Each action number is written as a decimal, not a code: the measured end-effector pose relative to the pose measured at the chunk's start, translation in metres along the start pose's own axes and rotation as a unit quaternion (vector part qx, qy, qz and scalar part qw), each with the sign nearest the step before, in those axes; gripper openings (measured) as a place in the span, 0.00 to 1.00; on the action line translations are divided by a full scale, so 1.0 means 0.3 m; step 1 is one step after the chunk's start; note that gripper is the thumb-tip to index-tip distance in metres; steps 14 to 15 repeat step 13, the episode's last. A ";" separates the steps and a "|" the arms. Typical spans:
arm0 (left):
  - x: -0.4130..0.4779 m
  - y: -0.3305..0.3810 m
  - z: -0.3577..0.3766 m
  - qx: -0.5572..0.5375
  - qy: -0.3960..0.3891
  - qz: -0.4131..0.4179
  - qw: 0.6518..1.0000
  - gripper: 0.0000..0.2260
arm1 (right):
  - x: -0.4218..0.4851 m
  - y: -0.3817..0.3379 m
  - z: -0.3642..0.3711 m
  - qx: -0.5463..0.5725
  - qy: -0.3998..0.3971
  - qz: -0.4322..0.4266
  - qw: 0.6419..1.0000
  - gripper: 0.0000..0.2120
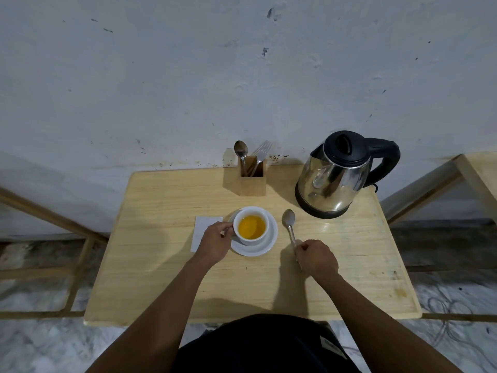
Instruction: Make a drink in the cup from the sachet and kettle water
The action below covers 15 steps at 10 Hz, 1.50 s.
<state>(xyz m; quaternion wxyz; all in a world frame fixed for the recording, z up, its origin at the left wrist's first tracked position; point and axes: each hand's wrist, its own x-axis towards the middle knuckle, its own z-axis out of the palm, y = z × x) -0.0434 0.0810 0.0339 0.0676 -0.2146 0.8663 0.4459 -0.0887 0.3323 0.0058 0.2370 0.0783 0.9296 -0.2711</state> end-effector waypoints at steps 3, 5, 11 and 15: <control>0.003 -0.003 0.000 0.004 -0.003 0.003 1.000 0.11 | -0.003 0.007 0.012 0.025 0.006 0.008 1.000 0.09; 0.008 -0.010 0.002 0.001 -0.006 0.000 1.000 0.12 | -0.010 0.007 0.021 0.034 0.035 0.009 0.999 0.14; 0.000 -0.007 0.004 -0.027 0.002 -0.006 1.000 0.12 | -0.032 -0.020 0.007 0.048 0.009 0.022 0.999 0.08; -0.003 0.021 -0.040 -0.059 0.008 -0.024 0.998 0.12 | -0.029 -0.077 -0.036 0.044 0.049 -0.044 0.997 0.11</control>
